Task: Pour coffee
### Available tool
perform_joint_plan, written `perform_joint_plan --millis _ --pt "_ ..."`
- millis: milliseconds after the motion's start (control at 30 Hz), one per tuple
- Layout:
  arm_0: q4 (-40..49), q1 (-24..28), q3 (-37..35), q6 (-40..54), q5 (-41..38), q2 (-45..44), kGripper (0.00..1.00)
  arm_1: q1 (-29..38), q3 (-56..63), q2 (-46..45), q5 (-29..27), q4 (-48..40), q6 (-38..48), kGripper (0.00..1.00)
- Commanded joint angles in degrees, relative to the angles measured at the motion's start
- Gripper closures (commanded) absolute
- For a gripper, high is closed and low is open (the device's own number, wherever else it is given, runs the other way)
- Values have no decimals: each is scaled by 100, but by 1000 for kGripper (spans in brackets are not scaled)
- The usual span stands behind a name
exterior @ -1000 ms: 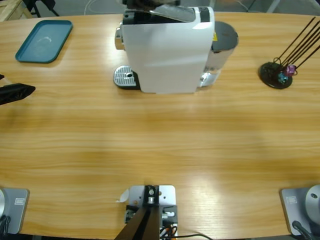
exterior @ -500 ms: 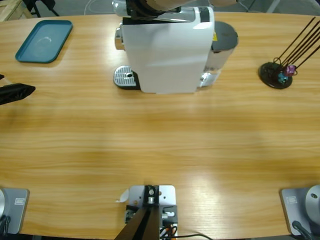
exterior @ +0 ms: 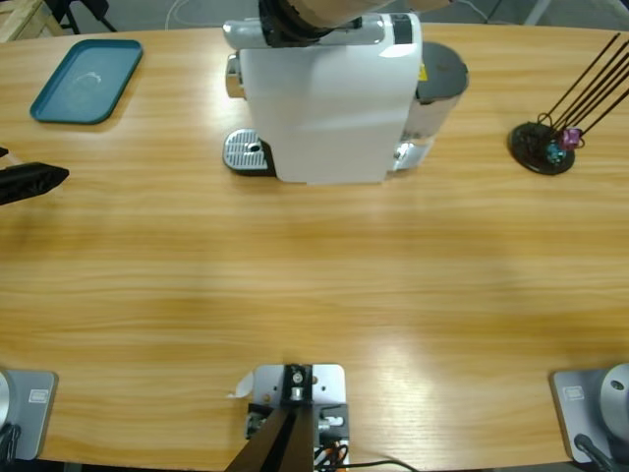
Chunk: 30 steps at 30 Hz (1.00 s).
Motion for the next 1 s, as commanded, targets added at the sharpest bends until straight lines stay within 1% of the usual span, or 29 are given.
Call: perform_joint_plan --millis 33,133,333,433,500,567,600,667,733,867,1000 --pt "168 112 58 -573 514 -45 27 33 -176 -804 45 1250 -1244 0" --pt "630 403 -252 -982 976 -24 27 117 -199 -1366 319 1456 -1529 0" --pt "1648 1298 -579 -1533 1050 197 27 281 108 -1818 518 2244 -1561 0" --pt "1845 1833 -579 -1722 1054 223 26 379 353 -1922 614 2270 -1481 0" --pt "1822 2210 -595 -1649 1054 255 0 434 391 -1946 597 2303 -1473 0" --pt "1439 2557 -526 -1550 1025 390 0 442 397 -1946 600 2363 -1473 0" --pt "1196 2643 -438 -1547 1020 501 0 442 398 -1946 597 2404 -1473 0" --pt "829 2660 -271 -1540 1020 821 0 442 398 -1943 618 2504 -1473 0" --pt "695 2660 -176 -1555 1054 1074 0 442 390 -1946 667 2609 -1473 0" --pt "-171 2660 481 -1533 1170 897 0 442 390 -1902 660 2774 -1466 0" --pt "-646 2659 871 -1044 1438 628 0 442 358 -1723 671 2781 -1406 0"
